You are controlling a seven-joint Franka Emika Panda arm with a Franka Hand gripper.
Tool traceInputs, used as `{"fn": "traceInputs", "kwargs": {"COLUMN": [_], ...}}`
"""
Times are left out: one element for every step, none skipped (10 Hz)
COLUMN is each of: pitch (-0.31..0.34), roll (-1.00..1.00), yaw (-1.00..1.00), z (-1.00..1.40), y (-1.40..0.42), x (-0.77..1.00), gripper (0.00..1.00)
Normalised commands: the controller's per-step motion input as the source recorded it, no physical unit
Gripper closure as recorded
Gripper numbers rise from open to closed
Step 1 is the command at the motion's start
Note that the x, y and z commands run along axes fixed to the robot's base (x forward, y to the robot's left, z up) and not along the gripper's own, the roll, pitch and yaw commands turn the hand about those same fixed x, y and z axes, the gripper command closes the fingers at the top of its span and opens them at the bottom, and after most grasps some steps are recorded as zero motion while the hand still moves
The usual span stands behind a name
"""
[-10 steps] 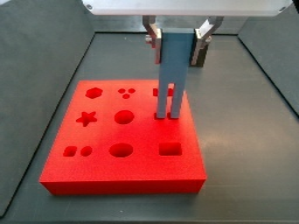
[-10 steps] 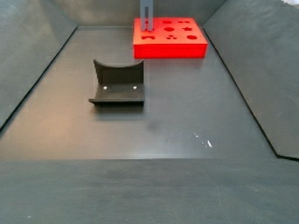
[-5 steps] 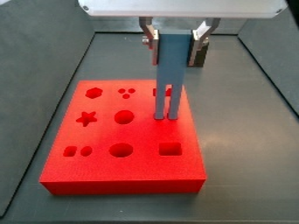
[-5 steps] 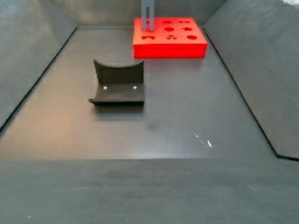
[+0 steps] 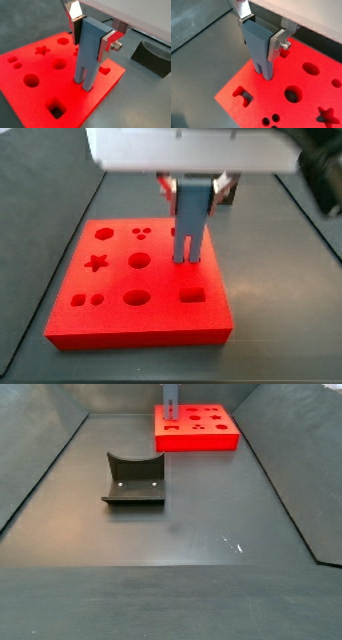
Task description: Insert the double-square object.
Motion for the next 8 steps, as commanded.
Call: {"fn": "traceInputs", "kwargs": {"pitch": [-0.036, -0.026, -0.034, -0.041, 0.000, 0.000, 0.000, 0.000], "roll": [0.06, 0.03, 0.00, 0.00, 0.00, 0.00, 0.03, 0.00], "yaw": [0.01, 0.00, 0.00, 0.00, 0.00, 0.00, 0.00, 0.00], "z": [-0.44, -0.42, -0.39, -0.40, -0.60, -0.51, 0.00, 0.00], "y": [-0.04, -0.10, -0.09, -0.09, -0.15, -0.14, 0.00, 0.00], "x": [0.00, 0.00, 0.00, 0.00, 0.00, 0.00, 0.00, 0.00], "gripper": [1.00, 1.00, 1.00, 1.00, 1.00, 1.00, 1.00, 1.00]}}
